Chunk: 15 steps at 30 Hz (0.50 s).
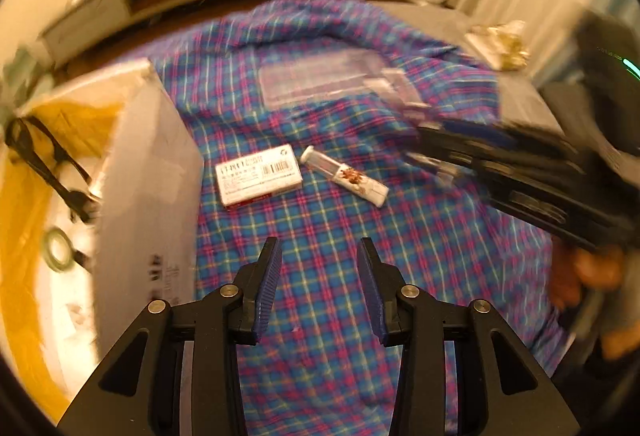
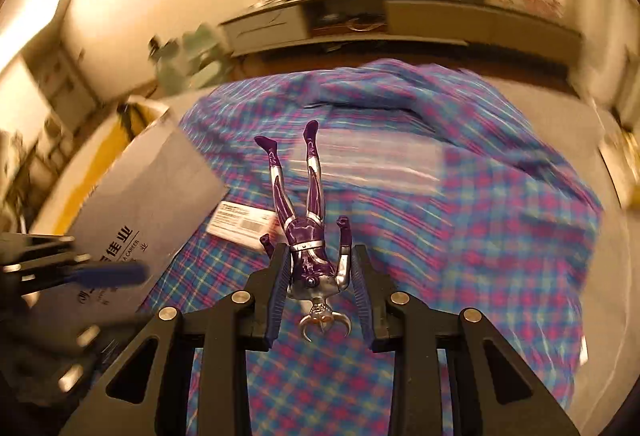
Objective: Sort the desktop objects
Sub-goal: 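Grasp the glass vial with the left tool while the right tool grasps the purple figure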
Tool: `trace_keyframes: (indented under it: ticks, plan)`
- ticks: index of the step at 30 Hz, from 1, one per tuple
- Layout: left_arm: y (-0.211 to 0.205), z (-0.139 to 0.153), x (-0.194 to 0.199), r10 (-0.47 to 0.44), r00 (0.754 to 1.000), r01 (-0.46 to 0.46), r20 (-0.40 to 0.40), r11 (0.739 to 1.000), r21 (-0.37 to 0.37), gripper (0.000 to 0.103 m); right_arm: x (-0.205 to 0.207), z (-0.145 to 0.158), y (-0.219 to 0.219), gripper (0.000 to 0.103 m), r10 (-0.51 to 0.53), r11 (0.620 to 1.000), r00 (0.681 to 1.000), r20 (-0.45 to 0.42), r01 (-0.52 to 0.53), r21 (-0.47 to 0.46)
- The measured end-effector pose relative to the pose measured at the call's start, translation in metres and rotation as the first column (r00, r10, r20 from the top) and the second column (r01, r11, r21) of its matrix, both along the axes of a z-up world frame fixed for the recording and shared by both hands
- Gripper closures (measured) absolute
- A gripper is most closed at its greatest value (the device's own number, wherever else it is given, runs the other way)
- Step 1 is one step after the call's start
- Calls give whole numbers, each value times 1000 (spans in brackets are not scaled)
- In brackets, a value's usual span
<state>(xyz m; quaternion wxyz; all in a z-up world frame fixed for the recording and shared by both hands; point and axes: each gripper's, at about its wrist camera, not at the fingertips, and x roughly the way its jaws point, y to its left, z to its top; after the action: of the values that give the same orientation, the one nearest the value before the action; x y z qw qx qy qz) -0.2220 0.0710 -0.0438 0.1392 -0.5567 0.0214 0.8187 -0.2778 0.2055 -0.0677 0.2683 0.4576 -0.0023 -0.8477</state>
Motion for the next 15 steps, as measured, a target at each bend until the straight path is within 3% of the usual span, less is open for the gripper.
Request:
trace_keyframes:
  ticks: [2,6,13,15]
  plan:
    - [0,-11,-17,55,995,-63,84,994,93,61,5,0,20,71,-33,999,999,22,33,-15]
    - [15,-22,-36,138,983,-154,121,979,133,60,7,-10,46,71,-79,997,995,58,80,-19]
    - [40,-58,-69,239,950,-258,201,963,78,60,12,-3,56,71,-68,996,996,63,72,-50]
    - [40,-59,-68,258,951,-274,171,959,78,62,16,1,55,71,-54,997,997,53,57,-58]
